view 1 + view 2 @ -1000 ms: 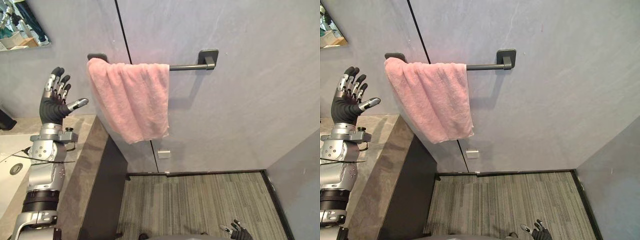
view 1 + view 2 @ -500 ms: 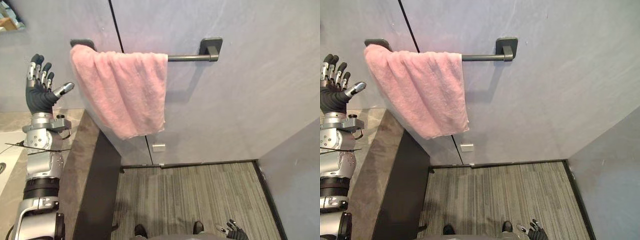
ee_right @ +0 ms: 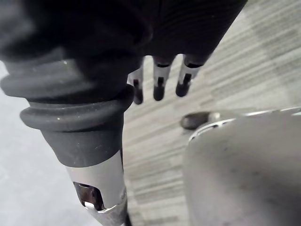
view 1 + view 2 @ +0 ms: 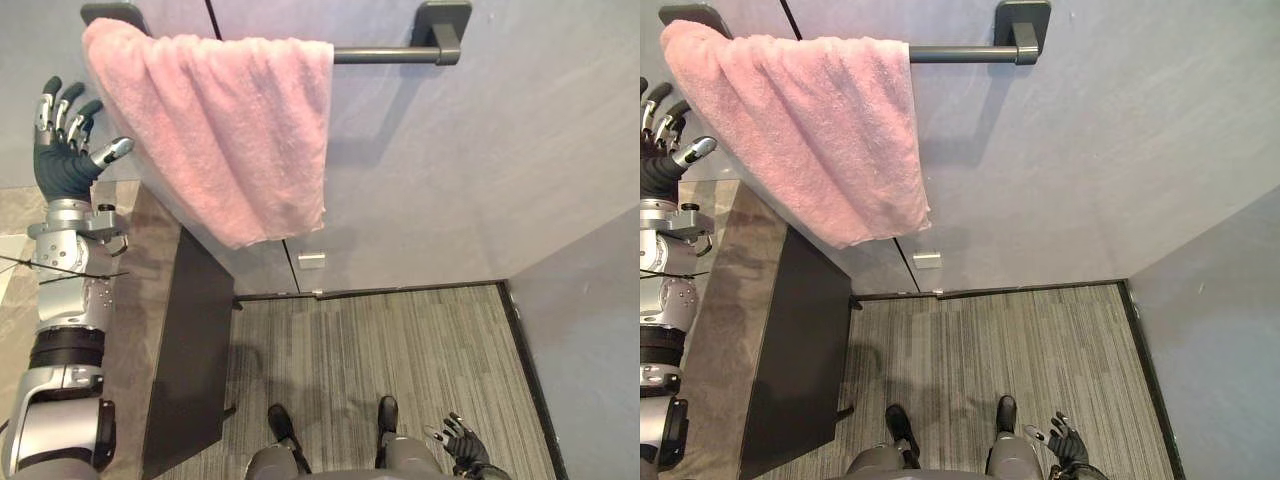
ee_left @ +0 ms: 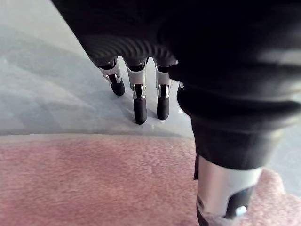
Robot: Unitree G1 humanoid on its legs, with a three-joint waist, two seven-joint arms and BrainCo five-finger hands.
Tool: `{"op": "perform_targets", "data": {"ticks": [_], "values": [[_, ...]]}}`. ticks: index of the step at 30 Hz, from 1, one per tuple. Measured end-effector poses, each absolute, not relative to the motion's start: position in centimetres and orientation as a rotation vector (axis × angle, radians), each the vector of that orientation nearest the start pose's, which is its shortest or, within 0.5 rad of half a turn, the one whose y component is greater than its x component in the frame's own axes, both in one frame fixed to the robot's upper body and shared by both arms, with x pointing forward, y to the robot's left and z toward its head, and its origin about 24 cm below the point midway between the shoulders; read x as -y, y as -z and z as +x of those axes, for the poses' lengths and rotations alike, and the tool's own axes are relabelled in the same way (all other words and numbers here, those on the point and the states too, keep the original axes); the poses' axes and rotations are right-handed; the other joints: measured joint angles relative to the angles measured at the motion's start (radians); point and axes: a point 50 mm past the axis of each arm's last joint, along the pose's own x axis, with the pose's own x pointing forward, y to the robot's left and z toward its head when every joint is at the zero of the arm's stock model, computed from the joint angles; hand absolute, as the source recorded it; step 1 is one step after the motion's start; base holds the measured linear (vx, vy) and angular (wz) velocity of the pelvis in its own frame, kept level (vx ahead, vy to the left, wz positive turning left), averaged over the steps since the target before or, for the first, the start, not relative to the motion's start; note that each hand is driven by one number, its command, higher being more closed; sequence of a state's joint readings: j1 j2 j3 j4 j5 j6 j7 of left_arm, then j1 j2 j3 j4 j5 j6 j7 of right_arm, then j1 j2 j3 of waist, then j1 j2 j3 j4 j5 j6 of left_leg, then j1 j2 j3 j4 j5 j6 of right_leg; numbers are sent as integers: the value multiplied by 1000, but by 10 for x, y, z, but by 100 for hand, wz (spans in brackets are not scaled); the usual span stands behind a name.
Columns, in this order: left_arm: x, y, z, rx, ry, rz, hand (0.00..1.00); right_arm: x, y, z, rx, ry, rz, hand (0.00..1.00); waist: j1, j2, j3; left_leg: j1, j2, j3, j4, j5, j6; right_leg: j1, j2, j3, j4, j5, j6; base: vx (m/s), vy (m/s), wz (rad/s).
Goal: Organize washtable
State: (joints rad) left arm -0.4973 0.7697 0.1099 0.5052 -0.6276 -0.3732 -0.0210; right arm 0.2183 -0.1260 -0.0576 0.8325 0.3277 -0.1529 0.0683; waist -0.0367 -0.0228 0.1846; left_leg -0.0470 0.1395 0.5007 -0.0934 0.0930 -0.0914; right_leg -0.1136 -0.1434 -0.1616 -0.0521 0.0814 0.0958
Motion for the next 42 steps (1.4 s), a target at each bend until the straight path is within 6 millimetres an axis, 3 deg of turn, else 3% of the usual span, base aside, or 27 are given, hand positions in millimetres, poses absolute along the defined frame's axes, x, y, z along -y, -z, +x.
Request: {"op": "perform_targets", "data": {"ticks": [7, 14, 17, 18, 19, 22, 24, 25, 28, 32, 36, 38, 42], "values": [[-333, -186, 315, 445, -244, 114, 0, 212, 140, 98, -840, 274, 221, 0, -1, -4, 31, -5, -1, 26, 0, 1, 2, -15, 1, 27, -1, 17, 0, -34, -15, -11], [-319, -154, 324, 271, -155, 184, 0, 212, 139, 100, -834, 267, 219, 0, -14, -6, 33, 4, -1, 44, 0, 1, 2, -17, 2, 44, -3, 21, 1, -7, -15, -8], [-316, -149, 324, 239, -139, 205, 0, 208, 126, 120, -739, 226, 223, 0, -20, -5, 33, 5, -1, 54, 0, 1, 2, -22, 2, 53, -4, 22, 2, 10, -22, -9], [-315, -147, 325, 236, -134, 201, 0, 208, 116, 134, -669, 211, 236, 0, -25, -6, 33, 5, -1, 55, 0, 1, 2, -22, 2, 56, -4, 23, 3, 0, -26, -3], [-312, -145, 326, 233, -130, 192, 100, 208, 102, 152, -579, 196, 254, 0, -28, -6, 34, 5, -1, 57, 0, 1, 2, -23, 2, 57, -4, 23, 4, -6, -20, -3], [-307, -140, 327, 223, -122, 182, 100, 206, 60, 192, -363, 110, 248, 0, -26, -8, 34, 5, -1, 73, 0, 1, 2, -33, 3, 74, -5, 30, 2, -16, -17, -13], [-305, -139, 328, 214, -122, 196, 100, 200, 3, 224, -99, -5, 235, 0, -26, -10, 35, 5, -1, 81, 0, 1, 2, -32, 5, 82, -21, 43, 0, -31, -29, -15], [-305, -139, 328, 213, -123, 198, 100, 198, -11, 230, -39, -37, 230, 0, -26, -10, 35, 5, -1, 81, 0, 1, 2, -32, 5, 83, -21, 43, 0, -31, -31, -4], [-300, -140, 332, 218, -120, 202, 100, 185, -83, 250, 241, -249, 220, 0, -28, -12, 34, 5, 0, 81, 0, 2, 2, -32, 6, 84, -21, 47, -1, -10, -11, 0], [-295, -151, 337, 251, -111, 200, 100, 163, -139, 263, 387, -519, 166, 0, -26, -14, 33, 6, 0, 78, 0, 5, 6, -28, 6, 82, -22, 53, -3, -8, -7, 1], [-287, -159, 343, 275, -84, 203, 100, 142, -184, 276, 476, -722, 98, 0, -7, -16, 31, 5, 0, 68, 0, 12, 7, -12, 6, 77, -45, 71, -7, -34, -25, 6], [-285, -160, 344, 279, -78, 196, 100, 133, -196, 282, 486, -777, 69, 0, -2, -18, 30, 3, 0, 56, 0, 17, 10, -8, 6, 67, -45, 72, -7, -48, -35, 15], [-282, -165, 344, 303, -65, 174, 100, 131, -197, 295, 448, -776, 70, 0, 5, -19, 21, -5, 0, 24, -1, 25, 16, 4, 4, 40, -45, 71, -7, -40, -22, 22]]}}
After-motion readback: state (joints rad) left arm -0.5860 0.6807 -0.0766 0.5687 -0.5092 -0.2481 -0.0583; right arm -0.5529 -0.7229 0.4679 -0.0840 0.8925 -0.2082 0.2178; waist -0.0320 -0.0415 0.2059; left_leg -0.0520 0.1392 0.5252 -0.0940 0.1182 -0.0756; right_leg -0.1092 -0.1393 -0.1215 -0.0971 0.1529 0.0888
